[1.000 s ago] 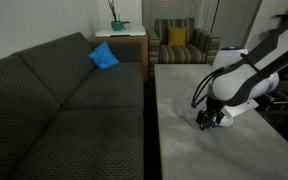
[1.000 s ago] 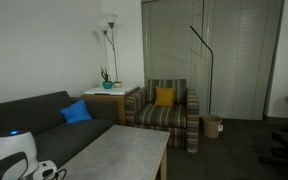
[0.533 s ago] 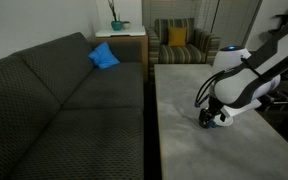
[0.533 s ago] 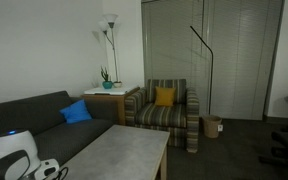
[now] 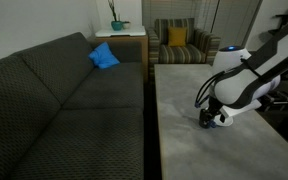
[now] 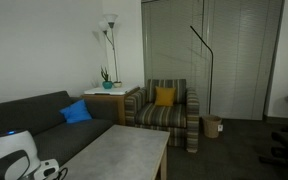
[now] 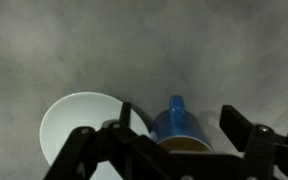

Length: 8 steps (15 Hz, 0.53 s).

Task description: Put the cup on the plate

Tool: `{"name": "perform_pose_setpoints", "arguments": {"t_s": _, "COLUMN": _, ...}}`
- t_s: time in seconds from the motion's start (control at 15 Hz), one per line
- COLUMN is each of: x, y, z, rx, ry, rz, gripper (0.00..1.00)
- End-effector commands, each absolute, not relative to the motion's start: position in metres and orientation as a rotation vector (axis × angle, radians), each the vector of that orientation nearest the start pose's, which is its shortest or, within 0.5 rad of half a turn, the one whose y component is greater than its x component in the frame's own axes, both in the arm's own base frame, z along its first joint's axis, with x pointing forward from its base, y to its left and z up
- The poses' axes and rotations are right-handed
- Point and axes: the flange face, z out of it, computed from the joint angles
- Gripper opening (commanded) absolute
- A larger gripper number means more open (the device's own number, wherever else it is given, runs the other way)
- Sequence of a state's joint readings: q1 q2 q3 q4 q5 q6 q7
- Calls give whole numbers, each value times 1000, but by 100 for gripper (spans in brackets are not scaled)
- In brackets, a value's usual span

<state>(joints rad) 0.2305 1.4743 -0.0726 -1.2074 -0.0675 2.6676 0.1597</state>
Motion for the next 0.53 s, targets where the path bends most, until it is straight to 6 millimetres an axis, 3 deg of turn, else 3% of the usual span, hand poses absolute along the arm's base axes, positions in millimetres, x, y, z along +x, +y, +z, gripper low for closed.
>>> {"name": "perform_pose_setpoints", "arguments": {"t_s": 0.0, "x": 640, "y": 110, "z": -137, "rx": -3230, "ry": -206, "rz": 1, "gripper": 82}}
{"name": "perform_pose_setpoints", "arguments": {"t_s": 0.47, "x": 640, "y": 108, "z": -137, "rx": -3206, "ry": -203, "rz": 26, "gripper": 62}}
